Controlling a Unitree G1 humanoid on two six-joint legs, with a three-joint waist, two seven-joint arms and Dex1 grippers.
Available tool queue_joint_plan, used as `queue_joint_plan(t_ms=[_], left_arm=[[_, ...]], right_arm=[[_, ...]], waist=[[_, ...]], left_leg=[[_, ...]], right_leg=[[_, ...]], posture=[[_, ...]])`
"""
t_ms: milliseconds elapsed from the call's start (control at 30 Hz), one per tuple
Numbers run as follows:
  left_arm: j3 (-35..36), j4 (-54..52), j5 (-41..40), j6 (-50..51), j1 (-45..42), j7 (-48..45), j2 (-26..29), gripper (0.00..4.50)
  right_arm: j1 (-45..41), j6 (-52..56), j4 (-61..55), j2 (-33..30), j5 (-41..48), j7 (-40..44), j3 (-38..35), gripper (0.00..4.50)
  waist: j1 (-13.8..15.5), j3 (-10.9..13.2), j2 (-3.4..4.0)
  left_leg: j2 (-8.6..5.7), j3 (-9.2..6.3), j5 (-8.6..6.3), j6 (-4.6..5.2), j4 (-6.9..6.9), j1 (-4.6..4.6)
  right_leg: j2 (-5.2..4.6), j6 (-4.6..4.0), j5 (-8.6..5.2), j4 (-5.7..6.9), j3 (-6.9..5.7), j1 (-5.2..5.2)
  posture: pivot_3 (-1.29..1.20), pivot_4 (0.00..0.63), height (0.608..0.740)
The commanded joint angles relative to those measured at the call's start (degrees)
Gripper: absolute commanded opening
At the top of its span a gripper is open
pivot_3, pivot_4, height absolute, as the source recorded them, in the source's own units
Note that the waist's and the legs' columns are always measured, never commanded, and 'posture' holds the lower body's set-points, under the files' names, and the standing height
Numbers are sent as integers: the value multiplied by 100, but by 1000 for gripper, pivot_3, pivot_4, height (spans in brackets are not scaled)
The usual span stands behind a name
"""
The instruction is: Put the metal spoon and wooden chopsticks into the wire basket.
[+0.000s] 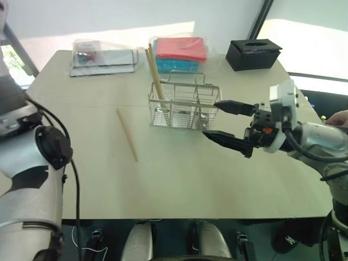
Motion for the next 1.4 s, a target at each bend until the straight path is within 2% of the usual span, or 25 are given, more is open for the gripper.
queue_joint_plan(t_ms=[33,200,300,400,567,700,867,1167,1400], left_arm=[[-26,256,271,394,146,466,111,4447],[-102,895,475,1462,373,978,-44,4447],[-686,976,353,2250,573,288,-307,4447],[-965,1051,260,2922,633,-137,-509,4447],[-988,1476,531,3301,686,127,-850,4447],[-1132,1795,710,3411,738,170,-1110,4447],[-1024,2159,1041,3152,625,657,-1325,4447],[-461,2657,1100,3030,513,1420,-1877,4447],[2,3305,1140,2380,383,2220,-2100,4447]], right_arm=[[-62,-52,-97,27,41,2,-87,4500],[-10,-13,-130,37,52,-25,-103,4500],[15,26,-111,30,97,-50,-134,4500],[-11,85,-109,-22,109,-56,-140,4500],[52,196,-232,-30,257,-157,-272,4500],[122,189,-351,90,240,-346,-237,4500],[357,156,-601,205,267,-540,-247,4500],[415,183,-712,154,445,-728,-320,4500],[446,195,-683,40,529,-793,-399,4500]], waist=[[-2,2,-6],[-4,2,-17],[11,2,-18],[21,1,-19],[-51,3,-16],[-20,3,-16],[6,1,-21],[-3,1,-21],[-2,0,-21]], left_leg=[[0,0,0,0,0,0],[-1,2,1,-1,-1,-6],[-1,2,1,-2,-2,-6],[-3,3,1,-3,1,-6],[1,5,1,-3,-7,-5],[2,6,2,-4,-12,-3],[-1,4,1,-4,-6,-8],[-2,4,1,-4,-5,-10],[-1,4,1,-4,-5,-7]], right_leg=[[0,0,0,2,0,0],[0,1,1,6,0,-4],[0,1,1,6,0,-5],[-2,0,1,0,-2,-3],[0,0,0,5,0,-18],[2,-1,0,7,0,-20],[-2,0,0,1,-1,-13],[-4,0,1,1,-1,-15],[-4,0,1,2,-1,-14]], posture=[[0,150,703],[0,150,703],[0,150,703],[0,150,703],[0,150,703],[0,150,703],[0,150,703],[0,150,703],[0,150,703]])
